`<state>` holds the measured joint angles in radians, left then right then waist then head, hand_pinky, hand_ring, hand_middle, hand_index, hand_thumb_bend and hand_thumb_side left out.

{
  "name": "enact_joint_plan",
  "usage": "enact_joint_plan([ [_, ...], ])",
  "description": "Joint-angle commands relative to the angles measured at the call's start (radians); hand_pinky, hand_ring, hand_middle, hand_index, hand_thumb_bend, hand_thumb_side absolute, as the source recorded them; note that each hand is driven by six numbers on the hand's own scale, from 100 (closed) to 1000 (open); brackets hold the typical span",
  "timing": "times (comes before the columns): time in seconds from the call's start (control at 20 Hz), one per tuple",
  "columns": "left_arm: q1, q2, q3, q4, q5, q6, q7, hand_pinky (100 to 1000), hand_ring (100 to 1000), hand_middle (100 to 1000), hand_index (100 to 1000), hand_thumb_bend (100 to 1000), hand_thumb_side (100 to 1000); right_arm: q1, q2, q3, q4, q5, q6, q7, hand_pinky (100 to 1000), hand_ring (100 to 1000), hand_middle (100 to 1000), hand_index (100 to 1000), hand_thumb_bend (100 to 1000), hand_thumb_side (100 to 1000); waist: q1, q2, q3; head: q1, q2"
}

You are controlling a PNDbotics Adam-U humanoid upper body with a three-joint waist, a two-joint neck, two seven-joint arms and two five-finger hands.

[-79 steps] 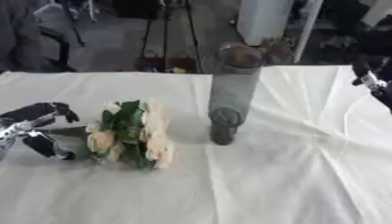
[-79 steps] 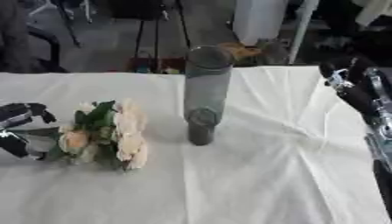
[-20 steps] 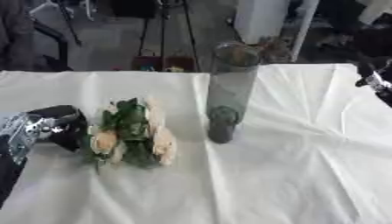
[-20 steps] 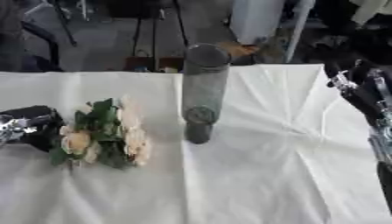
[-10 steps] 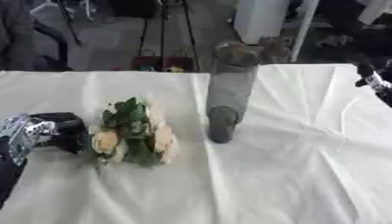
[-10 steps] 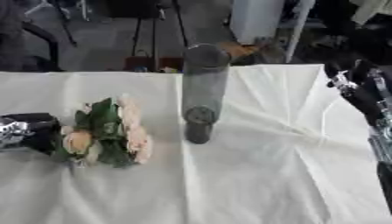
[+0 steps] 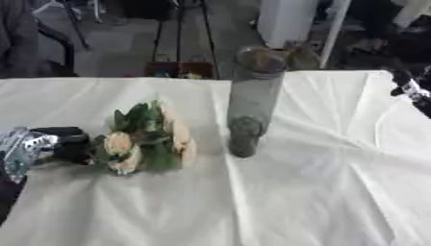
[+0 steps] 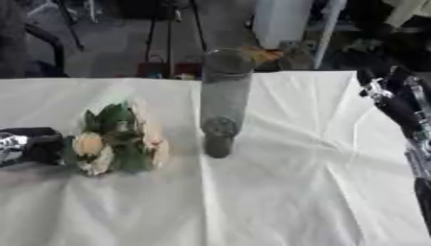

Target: Arrange flowers into the vase.

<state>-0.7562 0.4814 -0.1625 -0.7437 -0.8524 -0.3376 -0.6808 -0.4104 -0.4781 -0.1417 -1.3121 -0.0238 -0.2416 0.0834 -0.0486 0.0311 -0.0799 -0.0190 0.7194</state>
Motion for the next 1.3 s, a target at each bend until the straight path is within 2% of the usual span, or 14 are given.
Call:
enact_joint_plan([
  [0.05,-0.004,0.020,-0.007,-0.003,0.044,0.013,-0.007,100,110,100,134,483,996,-0.016,-0.020,-0.008,-0.010,-0.001,-0.002,0.002,637,504,562,714,498,579,-0.001,-0.007,0.001,0.001,0.003],
  [0.2,-0.003,0.018,-0.006,0.006,0.087,0.034,-0.019,100,100,100,126,476,998,-0.016,-0.020,-0.009,-0.009,-0.001,-0.002,0.001,637,504,562,714,496,579,-0.002,-0.007,0.001,0.001,0.002],
  [0.3,-0.004,0.018,-0.008,0.012,0.111,0.049,-0.032,100,100,100,125,521,989,-0.015,-0.020,-0.009,-0.009,-0.001,-0.002,0.001,637,504,562,714,496,579,-0.002,-0.007,0.001,0.001,0.002],
  [0.6,-0.005,0.020,-0.018,0.010,0.141,0.085,-0.097,100,100,100,127,840,883,-0.014,-0.020,-0.009,-0.009,0.000,-0.002,0.001,637,504,562,714,494,579,-0.002,-0.006,0.001,0.001,0.004],
  [0.65,-0.006,0.021,-0.019,0.006,0.140,0.089,-0.102,100,100,100,126,883,840,-0.014,-0.020,-0.009,-0.009,0.000,-0.002,0.001,637,504,562,714,493,579,-0.002,-0.006,0.001,0.001,0.004],
  [0.7,-0.006,0.023,-0.021,0.002,0.136,0.092,-0.107,100,100,100,123,882,795,-0.014,-0.020,-0.009,-0.008,0.000,-0.002,0.001,637,504,562,715,493,579,-0.002,-0.007,0.001,0.001,0.004],
  [0.85,-0.008,0.027,-0.021,-0.016,0.115,0.095,-0.112,100,100,100,112,1000,739,-0.014,-0.020,-0.009,-0.008,-0.001,-0.002,0.001,637,504,562,715,492,579,-0.002,-0.007,0.002,0.001,0.004],
  [1.05,-0.012,0.036,-0.020,-0.052,0.070,0.082,-0.089,100,100,100,102,1000,717,-0.014,-0.020,-0.009,-0.009,0.000,-0.002,0.001,637,504,562,715,491,580,-0.003,-0.007,0.003,0.002,0.005],
  [1.3,-0.018,0.044,-0.021,-0.086,0.002,0.059,-0.064,100,100,100,103,1000,600,-0.014,-0.021,-0.009,-0.009,0.000,-0.002,0.000,637,504,562,715,489,580,-0.002,-0.008,0.005,0.003,0.005],
])
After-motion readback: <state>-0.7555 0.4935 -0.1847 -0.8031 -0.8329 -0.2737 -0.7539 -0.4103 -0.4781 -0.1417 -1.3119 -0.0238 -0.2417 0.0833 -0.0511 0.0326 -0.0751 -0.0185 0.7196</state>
